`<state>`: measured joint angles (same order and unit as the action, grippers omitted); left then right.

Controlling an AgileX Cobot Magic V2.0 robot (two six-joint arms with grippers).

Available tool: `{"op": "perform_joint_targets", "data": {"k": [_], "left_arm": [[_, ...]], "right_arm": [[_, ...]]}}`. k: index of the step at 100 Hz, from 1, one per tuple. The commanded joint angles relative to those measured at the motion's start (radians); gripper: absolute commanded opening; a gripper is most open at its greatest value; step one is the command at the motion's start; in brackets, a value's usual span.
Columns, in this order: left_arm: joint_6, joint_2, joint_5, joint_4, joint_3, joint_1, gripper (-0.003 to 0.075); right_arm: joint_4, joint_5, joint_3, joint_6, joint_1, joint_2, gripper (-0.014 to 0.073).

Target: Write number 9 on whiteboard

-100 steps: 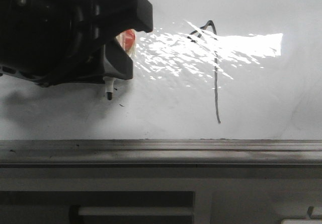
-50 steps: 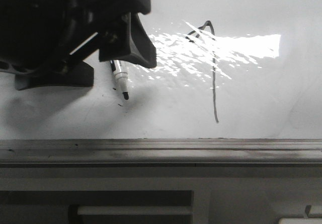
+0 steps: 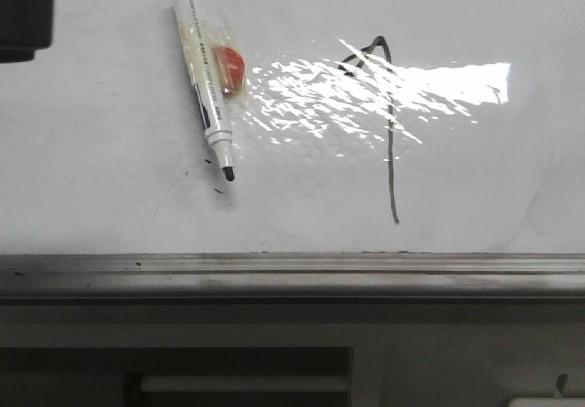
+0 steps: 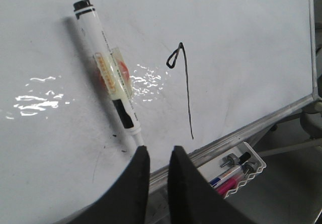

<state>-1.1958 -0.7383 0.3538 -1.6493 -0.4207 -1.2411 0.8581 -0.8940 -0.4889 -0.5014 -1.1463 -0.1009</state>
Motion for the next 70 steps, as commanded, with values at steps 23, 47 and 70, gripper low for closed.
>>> {"op": "perform_joint_targets", "data": {"k": [23, 47, 70], "left_arm": [[-0.006, 0.085, -0.008, 0.014, 0.054, -0.01, -0.002], [-0.006, 0.081, -0.008, 0.014, 0.053, -0.01, -0.002], [-0.022, 0.086, 0.107, 0.022, 0.053, -0.01, -0.002]], "right_arm": [[0.069, 0.106, 0.06, -0.006, -0.001, 0.079, -0.0041], [0.069, 0.099, 0.06, -0.006, -0.001, 0.079, -0.0041], [0.069, 0.097, 0.06, -0.006, -0.001, 0.079, -0.0041]]}}
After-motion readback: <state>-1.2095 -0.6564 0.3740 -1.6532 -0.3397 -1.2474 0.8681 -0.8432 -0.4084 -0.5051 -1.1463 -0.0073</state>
